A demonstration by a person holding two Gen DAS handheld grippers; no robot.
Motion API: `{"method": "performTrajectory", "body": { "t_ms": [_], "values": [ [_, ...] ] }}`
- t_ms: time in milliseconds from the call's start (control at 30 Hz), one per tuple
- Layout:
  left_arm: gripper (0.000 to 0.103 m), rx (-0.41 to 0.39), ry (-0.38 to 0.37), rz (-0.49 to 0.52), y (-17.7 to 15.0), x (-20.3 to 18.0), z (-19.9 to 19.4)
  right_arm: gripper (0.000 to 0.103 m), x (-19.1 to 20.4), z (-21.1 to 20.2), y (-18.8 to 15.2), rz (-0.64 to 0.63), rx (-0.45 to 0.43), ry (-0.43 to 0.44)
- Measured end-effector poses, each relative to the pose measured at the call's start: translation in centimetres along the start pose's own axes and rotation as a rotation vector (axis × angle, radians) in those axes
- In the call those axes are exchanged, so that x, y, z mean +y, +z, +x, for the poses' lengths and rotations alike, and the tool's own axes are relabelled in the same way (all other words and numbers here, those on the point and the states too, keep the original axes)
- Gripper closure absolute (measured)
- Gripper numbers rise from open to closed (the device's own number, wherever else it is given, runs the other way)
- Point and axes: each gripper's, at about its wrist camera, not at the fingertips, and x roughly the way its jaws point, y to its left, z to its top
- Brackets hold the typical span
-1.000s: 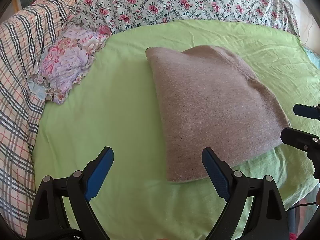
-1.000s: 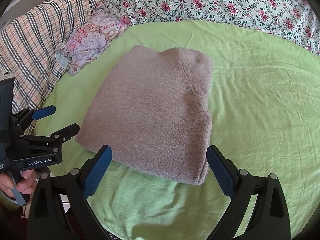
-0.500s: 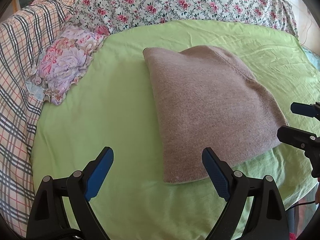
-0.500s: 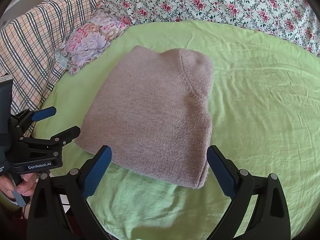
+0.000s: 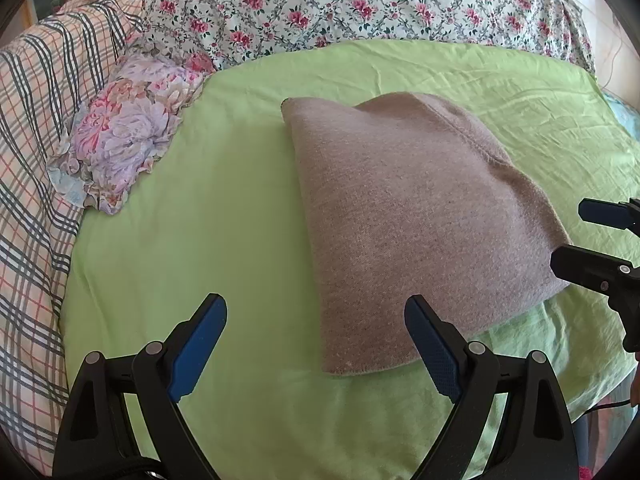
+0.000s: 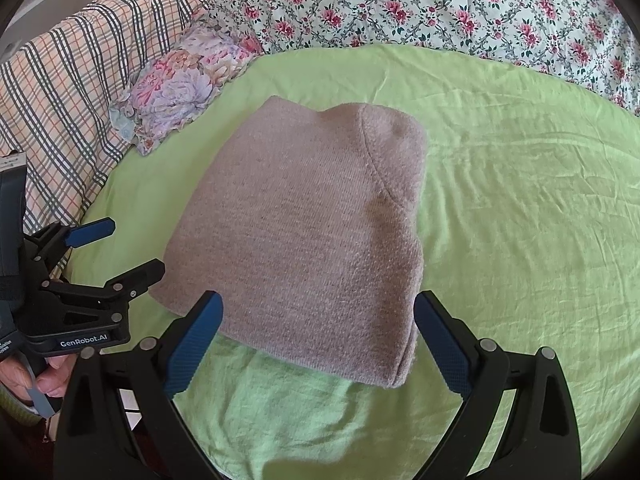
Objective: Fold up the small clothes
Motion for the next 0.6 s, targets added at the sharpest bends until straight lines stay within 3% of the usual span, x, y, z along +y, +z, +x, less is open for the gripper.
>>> {"method": "performTrajectory", "body": {
  "t_ms": [600],
  "values": [
    [0.012,0.005,-0.009,-0.002,0.35,-0.17,0.21,0.007,-0.25,0.27,0.12,0.001,0.003,0.001]
  ]
}}
